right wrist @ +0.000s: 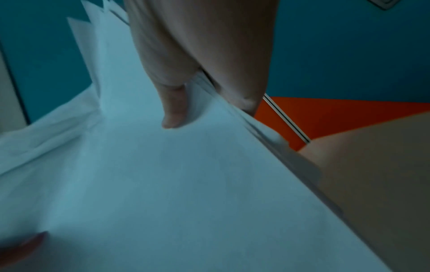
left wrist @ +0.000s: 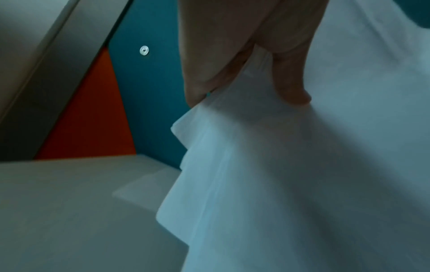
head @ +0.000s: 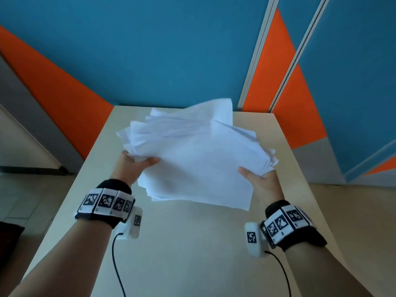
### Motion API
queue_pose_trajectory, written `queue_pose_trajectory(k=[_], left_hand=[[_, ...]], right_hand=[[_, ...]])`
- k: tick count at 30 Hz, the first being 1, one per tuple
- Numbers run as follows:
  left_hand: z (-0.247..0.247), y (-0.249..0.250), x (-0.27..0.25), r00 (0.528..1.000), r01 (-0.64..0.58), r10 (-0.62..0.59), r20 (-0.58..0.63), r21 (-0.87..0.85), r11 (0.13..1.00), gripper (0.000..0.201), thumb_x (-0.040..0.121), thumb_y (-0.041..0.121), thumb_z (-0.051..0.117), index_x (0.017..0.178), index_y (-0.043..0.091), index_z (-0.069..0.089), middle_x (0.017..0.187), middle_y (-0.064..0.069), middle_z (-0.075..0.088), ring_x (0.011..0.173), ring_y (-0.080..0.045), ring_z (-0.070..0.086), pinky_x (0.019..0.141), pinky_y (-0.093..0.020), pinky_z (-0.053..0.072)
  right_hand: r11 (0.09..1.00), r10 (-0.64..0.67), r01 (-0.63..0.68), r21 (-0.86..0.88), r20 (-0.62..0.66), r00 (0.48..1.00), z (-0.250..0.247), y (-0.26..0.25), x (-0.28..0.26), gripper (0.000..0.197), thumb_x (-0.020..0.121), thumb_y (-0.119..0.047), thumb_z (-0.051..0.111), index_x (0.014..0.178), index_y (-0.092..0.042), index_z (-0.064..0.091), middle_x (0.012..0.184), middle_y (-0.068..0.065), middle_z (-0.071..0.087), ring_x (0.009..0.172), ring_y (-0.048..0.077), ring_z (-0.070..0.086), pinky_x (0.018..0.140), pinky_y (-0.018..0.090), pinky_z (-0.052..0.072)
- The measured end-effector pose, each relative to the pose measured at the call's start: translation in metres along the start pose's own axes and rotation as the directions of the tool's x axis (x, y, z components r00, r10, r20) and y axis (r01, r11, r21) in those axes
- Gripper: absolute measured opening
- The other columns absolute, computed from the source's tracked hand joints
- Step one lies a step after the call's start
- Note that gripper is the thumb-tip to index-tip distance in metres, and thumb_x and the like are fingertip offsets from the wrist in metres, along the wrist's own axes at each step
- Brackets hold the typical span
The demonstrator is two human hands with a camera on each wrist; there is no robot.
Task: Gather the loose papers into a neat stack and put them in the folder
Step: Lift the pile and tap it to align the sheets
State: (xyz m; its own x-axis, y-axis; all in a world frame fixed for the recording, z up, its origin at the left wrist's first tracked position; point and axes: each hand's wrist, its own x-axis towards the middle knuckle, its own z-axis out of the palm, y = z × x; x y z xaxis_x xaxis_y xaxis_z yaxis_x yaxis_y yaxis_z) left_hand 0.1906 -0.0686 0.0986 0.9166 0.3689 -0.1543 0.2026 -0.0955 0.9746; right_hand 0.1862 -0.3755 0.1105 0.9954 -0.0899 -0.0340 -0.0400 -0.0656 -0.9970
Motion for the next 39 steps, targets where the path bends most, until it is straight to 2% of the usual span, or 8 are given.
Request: queue_pose_trajectory(k=[3, 6, 11, 19, 23, 28, 33, 39], left_hand=[[-0.005, 0.013, -0.004, 0.995, -0.094, 0.095, 0.021, -0.037, 0.995, 0.04, 0.052, 0.021, 0.086, 0.087, 0.015, 0.067, 0.092, -0.007, 0.07, 0.094, -0.025, 0.065, 0.092, -0.037, 0.048], [-0.015, -0.007, -0.001, 0.998, -0.057, 0.058, 0.025, -0.032, 0.998, 0.073, 0.034, 0.045, 0.088, 0.093, 0.006, 0.067, 0.099, -0.011, 0.071, 0.095, -0.024, 0.066, 0.093, -0.039, 0.048], [-0.01, -0.041, -0.012, 0.99, 0.083, -0.082, 0.113, -0.006, 0.997, 0.039, 0.066, 0.008, 0.081, 0.102, 0.008, 0.065, 0.102, -0.013, 0.069, 0.108, -0.032, 0.063, 0.102, -0.047, 0.045], [-0.014, -0.009, -0.009, 0.994, -0.066, 0.07, 0.088, -0.044, 0.997, 0.025, 0.073, 0.001, 0.074, 0.075, 0.027, 0.074, 0.079, 0.011, 0.075, 0.09, -0.019, 0.069, 0.097, -0.038, 0.047], [-0.017, 0.009, -0.003, 0.998, -0.052, 0.053, 0.041, -0.011, 0.999, 0.014, 0.07, 0.008, 0.078, 0.083, 0.014, 0.073, 0.076, 0.0, 0.075, 0.075, -0.016, 0.072, 0.091, -0.043, 0.052], [-0.021, 0.04, 0.013, 0.992, -0.125, 0.121, 0.041, 0.147, 0.981, 0.095, 0.043, 0.048, 0.089, 0.116, -0.004, 0.058, 0.108, -0.014, 0.069, 0.102, -0.028, 0.066, 0.094, -0.048, 0.051], [0.0, 0.079, 0.004, 0.983, -0.168, 0.142, 0.115, 0.262, 0.95, 0.072, 0.064, 0.025, 0.083, 0.119, -0.009, 0.052, 0.123, -0.017, 0.057, 0.114, -0.026, 0.057, 0.092, -0.03, 0.042], [0.013, 0.098, -0.005, 0.919, -0.372, 0.304, 0.251, 0.3, 0.878, 0.019, 0.068, 0.006, 0.078, 0.084, 0.011, 0.07, 0.07, 0.009, 0.072, 0.067, 0.005, 0.063, 0.071, -0.021, 0.049]], right_hand=[[0.995, -0.096, 0.096, -0.02, -0.001, 0.995, 0.0, -0.008, -0.002, 0.033, 0.085, -0.007, 0.066, 0.086, -0.039, 0.057, 0.094, -0.025, 0.06, 0.077, -0.024, 0.058, 0.082, 0.008, 0.043], [0.996, -0.056, 0.065, -0.067, 0.127, 0.99, -0.004, -0.003, -0.004, 0.033, 0.084, -0.008, 0.066, 0.094, -0.039, 0.058, 0.1, -0.026, 0.061, 0.083, -0.024, 0.059, 0.087, 0.003, 0.044], [0.961, 0.204, -0.145, -0.236, 0.249, 0.947, -0.004, 0.028, -0.01, 0.037, 0.082, 0.004, 0.066, 0.087, -0.032, 0.059, 0.094, -0.012, 0.064, 0.098, 0.016, 0.064, 0.1, 0.038, 0.047], [0.987, 0.087, -0.059, -0.148, 0.192, 0.978, -0.003, 0.013, -0.003, 0.03, 0.082, 0.0, 0.066, 0.084, -0.03, 0.063, 0.09, -0.014, 0.066, 0.076, -0.01, 0.065, 0.083, 0.021, 0.049], [0.998, 0.055, -0.049, -0.035, 0.207, 0.977, -0.01, 0.003, 0.002, 0.036, 0.074, 0.003, 0.07, 0.098, -0.024, 0.065, 0.097, -0.008, 0.072, 0.098, 0.011, 0.069, 0.087, 0.029, 0.055], [0.987, -0.147, 0.152, -0.058, 0.079, 0.986, -0.028, -0.03, 0.018, 0.047, 0.074, 0.007, 0.071, 0.098, -0.033, 0.061, 0.091, -0.003, 0.07, 0.085, 0.008, 0.064, 0.084, 0.029, 0.049], [0.907, 0.029, 0.174, -0.383, 0.469, 0.883, -0.01, -0.073, 0.019, 0.061, 0.072, -0.01, 0.078, 0.126, -0.027, 0.054, 0.122, -0.013, 0.06, 0.11, -0.005, 0.055, 0.098, 0.018, 0.041], [0.927, 0.2, -0.108, -0.359, 0.229, 0.953, 0.002, -0.049, 0.016, 0.048, 0.08, -0.014, 0.073, 0.123, -0.017, 0.054, 0.109, -0.009, 0.056, 0.106, 0.013, 0.049, 0.091, 0.026, 0.034]])
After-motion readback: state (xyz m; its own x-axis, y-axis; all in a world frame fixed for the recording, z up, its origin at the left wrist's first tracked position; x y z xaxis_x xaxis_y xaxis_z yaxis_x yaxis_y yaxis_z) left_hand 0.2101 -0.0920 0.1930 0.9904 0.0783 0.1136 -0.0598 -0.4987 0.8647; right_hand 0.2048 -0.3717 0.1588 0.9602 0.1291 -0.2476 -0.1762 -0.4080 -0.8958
